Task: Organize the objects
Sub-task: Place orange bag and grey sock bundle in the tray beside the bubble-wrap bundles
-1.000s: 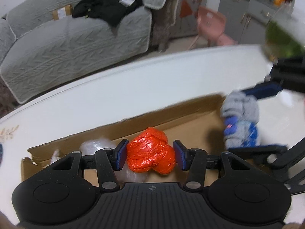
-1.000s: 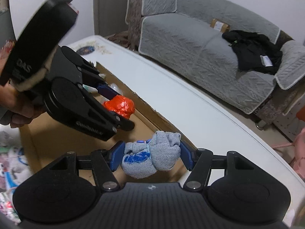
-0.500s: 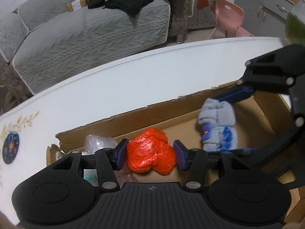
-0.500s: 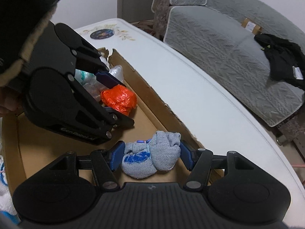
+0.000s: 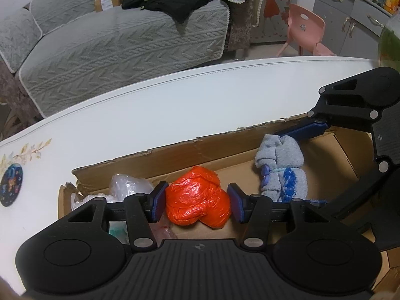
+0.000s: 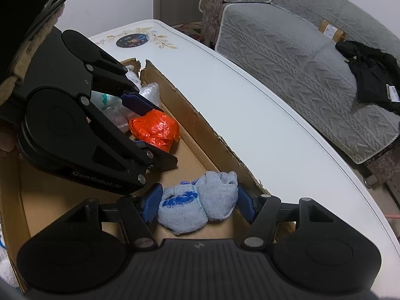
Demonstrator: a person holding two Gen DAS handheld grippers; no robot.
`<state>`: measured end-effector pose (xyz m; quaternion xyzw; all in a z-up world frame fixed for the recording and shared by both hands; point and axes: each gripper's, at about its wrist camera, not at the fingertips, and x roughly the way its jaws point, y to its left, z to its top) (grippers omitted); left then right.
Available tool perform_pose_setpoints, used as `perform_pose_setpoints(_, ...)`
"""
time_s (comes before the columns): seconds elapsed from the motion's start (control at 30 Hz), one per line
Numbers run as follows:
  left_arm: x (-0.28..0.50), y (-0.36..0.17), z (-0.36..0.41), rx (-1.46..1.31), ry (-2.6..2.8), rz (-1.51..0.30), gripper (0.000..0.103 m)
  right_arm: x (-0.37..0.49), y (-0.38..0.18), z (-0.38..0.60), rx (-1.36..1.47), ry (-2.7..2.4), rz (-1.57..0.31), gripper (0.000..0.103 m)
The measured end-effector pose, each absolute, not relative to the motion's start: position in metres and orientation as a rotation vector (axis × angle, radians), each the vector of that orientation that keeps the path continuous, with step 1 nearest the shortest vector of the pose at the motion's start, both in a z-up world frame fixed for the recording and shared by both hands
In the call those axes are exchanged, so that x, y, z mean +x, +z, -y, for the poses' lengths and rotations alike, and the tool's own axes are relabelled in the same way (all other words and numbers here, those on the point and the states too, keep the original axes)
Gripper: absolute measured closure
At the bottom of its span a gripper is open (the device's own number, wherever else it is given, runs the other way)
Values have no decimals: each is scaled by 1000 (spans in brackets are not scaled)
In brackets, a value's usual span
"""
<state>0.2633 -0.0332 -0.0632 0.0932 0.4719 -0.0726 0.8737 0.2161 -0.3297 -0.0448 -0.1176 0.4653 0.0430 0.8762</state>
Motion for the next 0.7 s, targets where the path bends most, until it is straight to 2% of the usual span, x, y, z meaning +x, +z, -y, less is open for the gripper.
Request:
perform_pose_setpoints(0.17,264,-61,29,119,-145,-1014,35,218,-45,329,-243,82,-993,39)
perform_pose_setpoints(0.33,264,-53,28,41,-129,-1028,27,222,-45,331,-246,59,-1022,27)
perform_pose_setpoints(0.47,258,-43,24,-40,-108,-1041,17,219,-42,331,-229,36,-1031,26)
perform_pose_setpoints(0.7,225,-16,21,-102,-58,-1011,8,214,-36,327,-149,-24,-1039,22)
